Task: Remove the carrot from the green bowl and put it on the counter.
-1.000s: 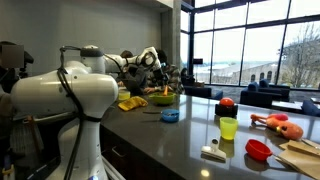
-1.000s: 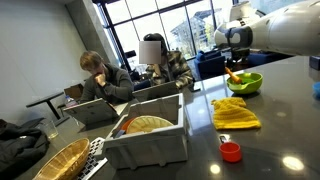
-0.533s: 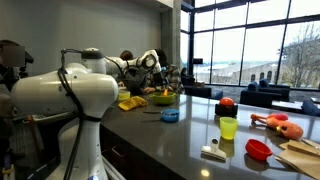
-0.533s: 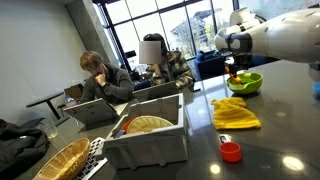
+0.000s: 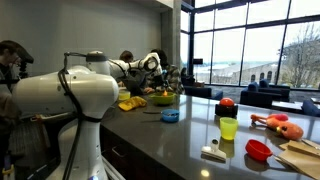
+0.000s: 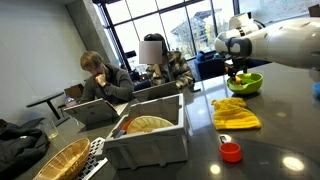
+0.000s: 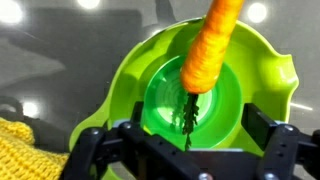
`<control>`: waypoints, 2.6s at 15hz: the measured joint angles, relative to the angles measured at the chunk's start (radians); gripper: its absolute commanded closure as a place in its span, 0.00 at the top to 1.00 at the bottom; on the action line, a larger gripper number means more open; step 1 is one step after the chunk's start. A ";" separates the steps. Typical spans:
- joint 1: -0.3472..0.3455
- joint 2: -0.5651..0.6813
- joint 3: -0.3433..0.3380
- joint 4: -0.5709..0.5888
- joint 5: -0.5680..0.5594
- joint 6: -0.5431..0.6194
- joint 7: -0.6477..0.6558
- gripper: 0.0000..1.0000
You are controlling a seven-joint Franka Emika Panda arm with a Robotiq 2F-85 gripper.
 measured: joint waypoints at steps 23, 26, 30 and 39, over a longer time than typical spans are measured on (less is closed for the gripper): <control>-0.108 -0.017 0.126 0.160 0.036 0.141 0.001 1.00; -0.119 -0.019 0.143 0.169 0.061 0.157 0.000 1.00; -0.135 -0.042 0.181 0.187 0.015 0.200 0.000 0.94; -0.151 -0.042 0.142 0.198 0.043 0.199 0.000 0.68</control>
